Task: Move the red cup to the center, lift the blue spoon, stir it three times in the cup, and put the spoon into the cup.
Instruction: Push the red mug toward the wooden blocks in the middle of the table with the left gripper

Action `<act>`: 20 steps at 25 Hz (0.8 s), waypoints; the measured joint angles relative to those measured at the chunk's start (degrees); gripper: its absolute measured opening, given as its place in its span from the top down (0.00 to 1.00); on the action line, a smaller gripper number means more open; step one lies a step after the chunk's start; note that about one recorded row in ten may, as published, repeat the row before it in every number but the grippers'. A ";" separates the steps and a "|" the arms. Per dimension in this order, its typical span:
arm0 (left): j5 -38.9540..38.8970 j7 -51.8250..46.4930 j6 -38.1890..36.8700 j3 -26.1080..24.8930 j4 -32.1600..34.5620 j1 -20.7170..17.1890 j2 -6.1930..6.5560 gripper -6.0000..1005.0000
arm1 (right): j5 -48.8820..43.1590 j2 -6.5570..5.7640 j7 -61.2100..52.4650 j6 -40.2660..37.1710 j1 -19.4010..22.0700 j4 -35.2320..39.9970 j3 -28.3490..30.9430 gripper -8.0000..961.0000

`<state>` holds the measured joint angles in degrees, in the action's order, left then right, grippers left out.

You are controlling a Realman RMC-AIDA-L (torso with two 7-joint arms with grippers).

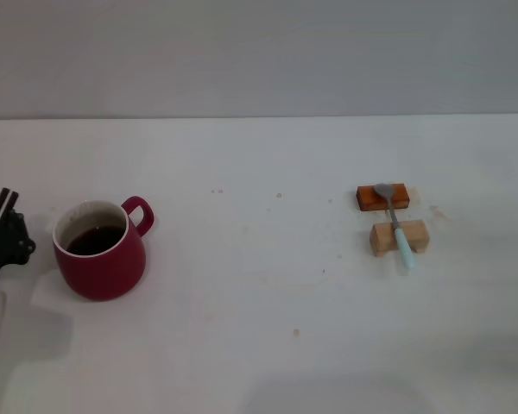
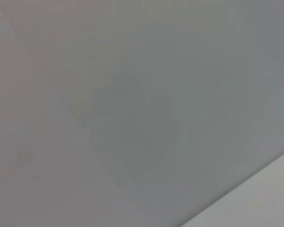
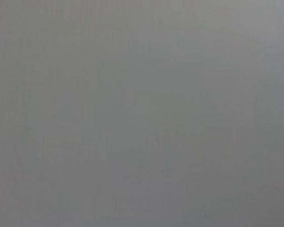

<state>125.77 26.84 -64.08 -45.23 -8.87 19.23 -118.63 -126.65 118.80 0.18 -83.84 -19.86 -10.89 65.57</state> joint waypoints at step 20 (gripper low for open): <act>0.09 0.11 0.11 6.44 -2.50 1.03 -0.11 0.95 | 0.01 0.03 0.00 -0.20 0.18 0.00 -0.01 0.24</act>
<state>125.86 26.95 -63.97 -38.79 -11.37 20.26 -118.74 -126.64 118.83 0.17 -84.03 -19.68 -10.89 65.56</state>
